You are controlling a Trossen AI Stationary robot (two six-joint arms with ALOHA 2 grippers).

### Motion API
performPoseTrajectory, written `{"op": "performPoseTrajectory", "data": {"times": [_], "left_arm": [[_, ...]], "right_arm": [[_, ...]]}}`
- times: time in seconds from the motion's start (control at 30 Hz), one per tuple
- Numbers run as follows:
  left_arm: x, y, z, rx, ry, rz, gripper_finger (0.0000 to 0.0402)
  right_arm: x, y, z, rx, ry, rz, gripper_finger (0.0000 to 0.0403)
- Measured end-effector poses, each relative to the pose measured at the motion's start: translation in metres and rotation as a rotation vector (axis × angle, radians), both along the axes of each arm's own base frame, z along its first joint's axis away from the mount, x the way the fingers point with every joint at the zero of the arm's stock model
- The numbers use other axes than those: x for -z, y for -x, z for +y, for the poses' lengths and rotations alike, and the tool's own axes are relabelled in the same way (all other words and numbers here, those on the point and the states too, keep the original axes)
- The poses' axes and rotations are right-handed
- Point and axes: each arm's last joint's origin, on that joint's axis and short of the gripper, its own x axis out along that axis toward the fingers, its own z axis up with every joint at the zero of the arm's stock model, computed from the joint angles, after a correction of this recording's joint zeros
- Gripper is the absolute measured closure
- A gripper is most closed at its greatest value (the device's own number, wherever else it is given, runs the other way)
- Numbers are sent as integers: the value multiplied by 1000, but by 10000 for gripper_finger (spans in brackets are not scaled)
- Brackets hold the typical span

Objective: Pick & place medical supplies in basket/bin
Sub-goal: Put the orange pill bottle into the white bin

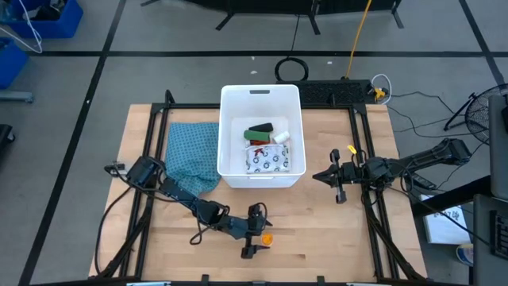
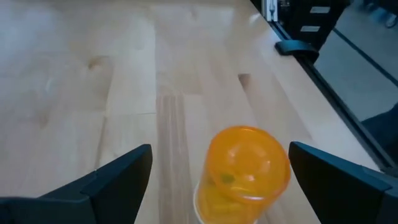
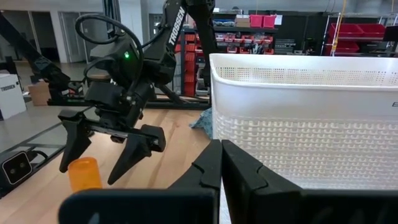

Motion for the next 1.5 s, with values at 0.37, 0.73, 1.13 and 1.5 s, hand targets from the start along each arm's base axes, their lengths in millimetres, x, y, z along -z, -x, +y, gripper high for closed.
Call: {"op": "performPoseTrajectory", "data": {"times": [0.37,0.73,1.13,1.5], "left_arm": [[2,0,1,-17,-22,9,63],[4,1,2,-3,-56,25,230],[-49,8,4,102,-169,-101,193],[-154,58,48,62,-310,-120,224]], "right_arm": [[0,0,0,3,2,0,403],[0,0,0,4,2,0,403],[0,0,0,4,2,0,403],[0,0,0,0,3,0,403]]}}
